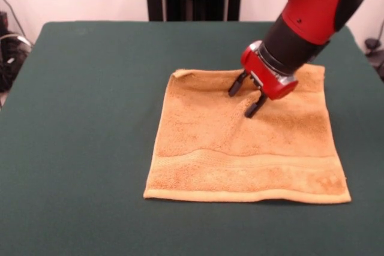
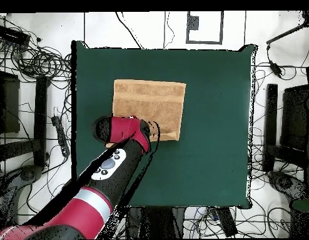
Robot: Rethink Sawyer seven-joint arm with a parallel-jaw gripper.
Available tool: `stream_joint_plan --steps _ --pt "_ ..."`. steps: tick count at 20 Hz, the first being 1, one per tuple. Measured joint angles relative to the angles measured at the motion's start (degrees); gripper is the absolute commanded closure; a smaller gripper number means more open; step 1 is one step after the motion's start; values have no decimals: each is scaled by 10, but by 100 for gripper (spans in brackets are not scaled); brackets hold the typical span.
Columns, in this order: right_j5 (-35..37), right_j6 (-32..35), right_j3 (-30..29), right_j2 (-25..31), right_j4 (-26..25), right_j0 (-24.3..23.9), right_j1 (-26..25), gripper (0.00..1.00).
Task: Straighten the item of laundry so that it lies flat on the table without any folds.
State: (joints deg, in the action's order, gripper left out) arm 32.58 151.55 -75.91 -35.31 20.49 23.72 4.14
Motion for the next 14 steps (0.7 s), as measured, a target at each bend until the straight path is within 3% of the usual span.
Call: stream_joint_plan --steps 14 --pt "0 0 -4 -1 0 1 0 0"
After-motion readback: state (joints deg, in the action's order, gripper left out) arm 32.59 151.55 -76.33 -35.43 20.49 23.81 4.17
